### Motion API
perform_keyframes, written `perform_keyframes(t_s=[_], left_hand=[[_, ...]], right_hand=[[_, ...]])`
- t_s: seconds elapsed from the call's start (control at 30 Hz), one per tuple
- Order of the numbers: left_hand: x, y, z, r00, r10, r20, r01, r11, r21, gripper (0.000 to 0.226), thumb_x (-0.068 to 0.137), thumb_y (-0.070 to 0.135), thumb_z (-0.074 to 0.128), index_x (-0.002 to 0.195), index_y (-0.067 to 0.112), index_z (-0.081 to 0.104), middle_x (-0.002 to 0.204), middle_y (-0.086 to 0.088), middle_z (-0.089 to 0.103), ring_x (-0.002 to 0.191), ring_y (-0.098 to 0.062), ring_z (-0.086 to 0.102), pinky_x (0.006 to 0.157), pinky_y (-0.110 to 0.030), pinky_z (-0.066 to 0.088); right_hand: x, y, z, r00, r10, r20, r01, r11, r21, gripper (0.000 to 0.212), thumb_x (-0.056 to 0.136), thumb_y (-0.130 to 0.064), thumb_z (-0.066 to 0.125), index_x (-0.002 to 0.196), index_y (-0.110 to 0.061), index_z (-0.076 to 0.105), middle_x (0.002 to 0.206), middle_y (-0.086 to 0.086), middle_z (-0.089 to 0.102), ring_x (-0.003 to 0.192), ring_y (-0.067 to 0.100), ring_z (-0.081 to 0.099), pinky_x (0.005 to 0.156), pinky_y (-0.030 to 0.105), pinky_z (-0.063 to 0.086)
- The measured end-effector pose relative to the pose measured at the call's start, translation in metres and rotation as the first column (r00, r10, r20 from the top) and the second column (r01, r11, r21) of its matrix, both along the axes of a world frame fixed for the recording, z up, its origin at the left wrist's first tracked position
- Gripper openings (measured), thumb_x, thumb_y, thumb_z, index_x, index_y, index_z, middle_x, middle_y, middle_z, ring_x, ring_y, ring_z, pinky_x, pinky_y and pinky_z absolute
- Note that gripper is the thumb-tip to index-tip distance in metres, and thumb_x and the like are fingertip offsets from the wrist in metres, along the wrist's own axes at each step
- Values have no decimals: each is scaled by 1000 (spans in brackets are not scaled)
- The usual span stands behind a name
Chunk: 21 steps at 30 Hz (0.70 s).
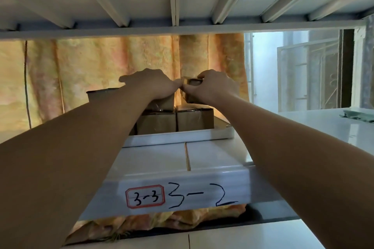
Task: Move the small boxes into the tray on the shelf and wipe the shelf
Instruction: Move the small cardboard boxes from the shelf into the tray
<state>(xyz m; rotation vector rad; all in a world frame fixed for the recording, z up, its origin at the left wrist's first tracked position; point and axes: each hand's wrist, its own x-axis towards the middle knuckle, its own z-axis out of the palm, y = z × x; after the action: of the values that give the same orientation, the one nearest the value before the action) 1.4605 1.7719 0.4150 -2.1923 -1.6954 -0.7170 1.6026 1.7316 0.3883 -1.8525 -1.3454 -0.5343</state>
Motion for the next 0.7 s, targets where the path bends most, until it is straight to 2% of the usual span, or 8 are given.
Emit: perform_keyframes(t_s=[0.1,0.2,0.27,0.37,0.43,0.5,0.57,0.7], left_hand=[[-5,5,4,998,-69,4,69,995,-75,91,84,76,19,122,2,57,127,-21,57,110,-35,54,89,-36,40],[-6,1,6,997,-71,-37,70,997,-28,90,86,74,16,112,0,61,115,-21,61,97,-33,55,81,-35,39],[-8,1,6,997,-76,-34,75,997,-23,87,88,70,17,116,-1,59,113,-21,60,92,-31,53,78,-33,38],[-9,-1,4,997,-73,7,73,997,-28,79,95,60,14,132,-1,49,137,-24,49,119,-37,49,93,-37,38],[-11,0,1,997,-66,47,67,998,-19,71,98,53,13,134,2,47,140,-24,46,124,-38,46,95,-38,37],[-13,2,-2,994,-40,103,39,999,14,61,97,46,16,127,5,51,132,-24,50,115,-38,50,86,-38,38],[-15,4,-6,984,-28,179,16,997,70,54,95,40,20,120,6,53,126,-23,53,109,-38,51,80,-38,35],[-19,2,-18,972,-90,216,43,977,211,54,97,39,20,108,4,59,111,-22,58,84,-33,46,74,-36,34]], right_hand=[[5,-2,3,997,56,-55,-54,998,26,82,63,-89,41,100,-19,63,88,0,63,79,21,57,65,29,47],[3,-6,3,993,107,-60,-104,994,45,86,63,-90,38,103,-17,62,87,-1,60,80,20,56,70,32,51],[0,-8,1,991,119,-62,-116,992,41,86,64,-90,37,104,-18,63,86,0,59,80,20,56,69,32,49],[1,-9,-3,987,135,-81,-132,990,47,81,67,-88,35,97,-18,61,89,1,62,81,22,58,67,32,47],[3,-7,-6,986,145,-87,-142,989,44,82,68,-89,33,101,-19,59,99,4,66,88,24,60,66,31,45],[5,-5,-8,983,156,-98,-155,988,23,91,67,-89,32,126,-23,51,120,7,63,106,28,59,70,33,43],[6,-6,-9,977,178,-118,-177,984,18,96,66,-90,32,137,-27,43,126,5,61,113,28,56,71,33,41],[4,-8,-10,959,240,-151,-234,971,58,84,70,-88,29,113,-22,61,102,-1,66,90,20,59,64,31,42]])
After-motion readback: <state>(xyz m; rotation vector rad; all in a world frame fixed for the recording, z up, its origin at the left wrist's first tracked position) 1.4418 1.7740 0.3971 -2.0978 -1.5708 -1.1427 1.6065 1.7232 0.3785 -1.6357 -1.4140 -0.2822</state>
